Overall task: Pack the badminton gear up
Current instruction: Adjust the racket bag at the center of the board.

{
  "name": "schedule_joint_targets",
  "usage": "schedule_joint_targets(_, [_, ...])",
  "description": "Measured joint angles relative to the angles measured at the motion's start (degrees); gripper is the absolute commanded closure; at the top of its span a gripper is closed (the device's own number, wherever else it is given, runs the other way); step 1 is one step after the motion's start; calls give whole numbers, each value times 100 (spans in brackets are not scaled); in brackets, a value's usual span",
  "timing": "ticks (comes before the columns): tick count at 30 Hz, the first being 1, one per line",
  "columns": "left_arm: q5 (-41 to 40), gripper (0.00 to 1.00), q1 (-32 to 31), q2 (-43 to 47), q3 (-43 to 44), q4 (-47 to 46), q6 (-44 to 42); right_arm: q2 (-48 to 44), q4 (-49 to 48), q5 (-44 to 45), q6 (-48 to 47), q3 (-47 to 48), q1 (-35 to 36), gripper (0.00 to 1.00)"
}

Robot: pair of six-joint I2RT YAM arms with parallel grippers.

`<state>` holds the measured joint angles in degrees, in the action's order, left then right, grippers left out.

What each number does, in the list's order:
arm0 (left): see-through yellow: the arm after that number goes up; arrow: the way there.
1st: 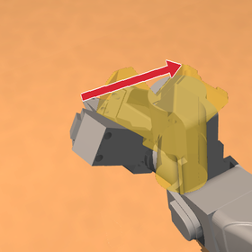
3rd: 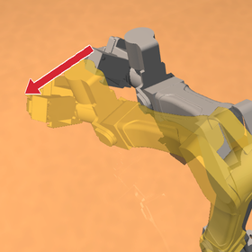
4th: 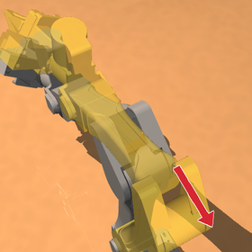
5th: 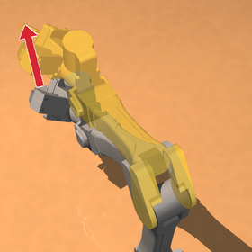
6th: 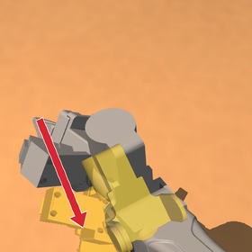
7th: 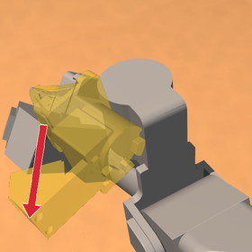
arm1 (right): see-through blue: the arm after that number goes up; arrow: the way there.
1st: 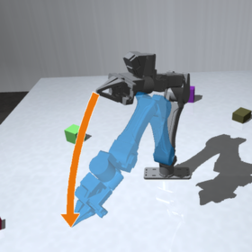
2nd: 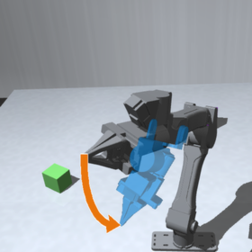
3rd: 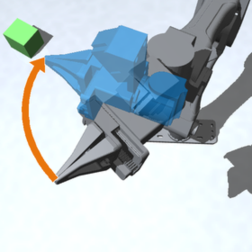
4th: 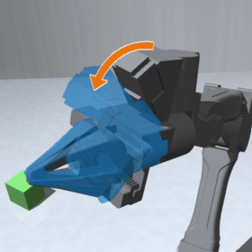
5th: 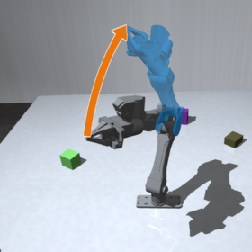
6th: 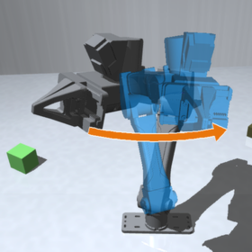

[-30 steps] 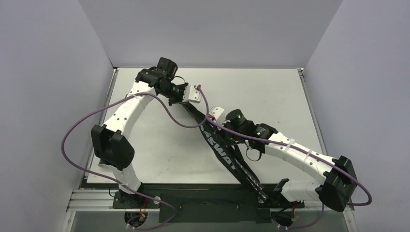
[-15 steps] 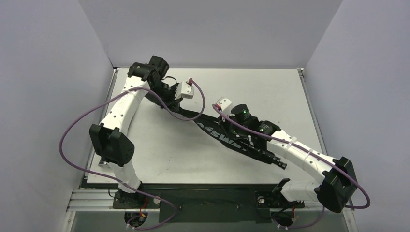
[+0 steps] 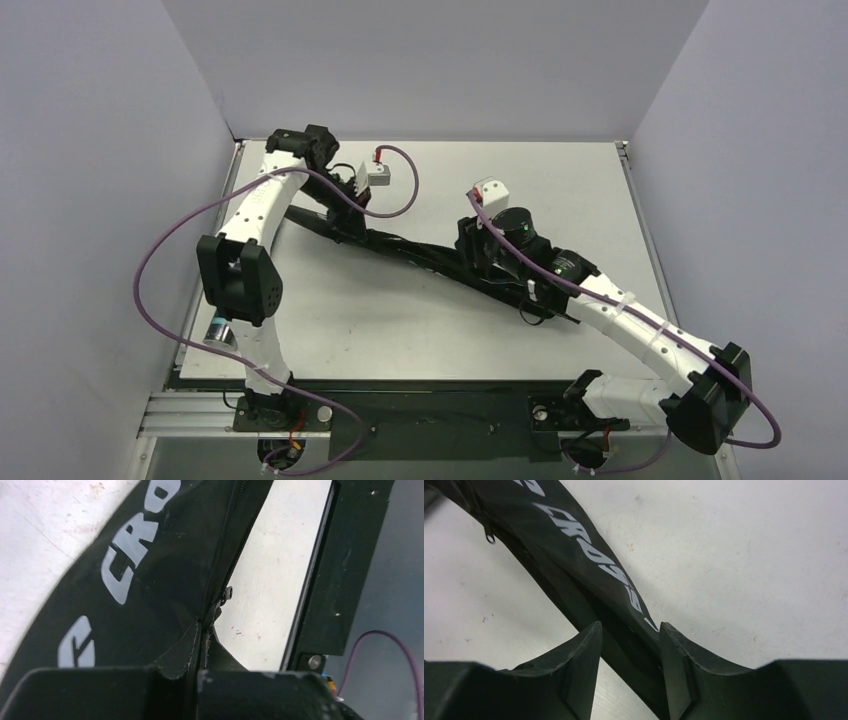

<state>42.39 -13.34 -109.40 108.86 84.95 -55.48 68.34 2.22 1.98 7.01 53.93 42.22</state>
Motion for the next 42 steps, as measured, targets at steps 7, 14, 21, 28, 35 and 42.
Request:
schedule_joint_targets(7, [74,100,-4,-275,-11,-55,835,-422,-114,4,428,201,-195,57])
schedule_joint_targets(14, [66,100,-98,-656,586,-70,1528,-514,-199,-706,1261,271,-297,57])
schedule_joint_targets(21, [59,100,-203,-922,1478,-35,2065,22,-1967,-1672,2990,-341,52,57])
schedule_joint_targets(28, [229,100,-68,-1235,2245,-37,3029,911,-2907,-2114,4100,-739,70,57])
schedule_joint_targets(35, [614,100,203,-1145,1554,-247,3416,1453,-3862,-2282,4542,-717,-140,57])
schedule_joint_targets(42, [804,100,144,-953,997,-221,3342,2522,-5010,-2485,5259,-444,-175,58])
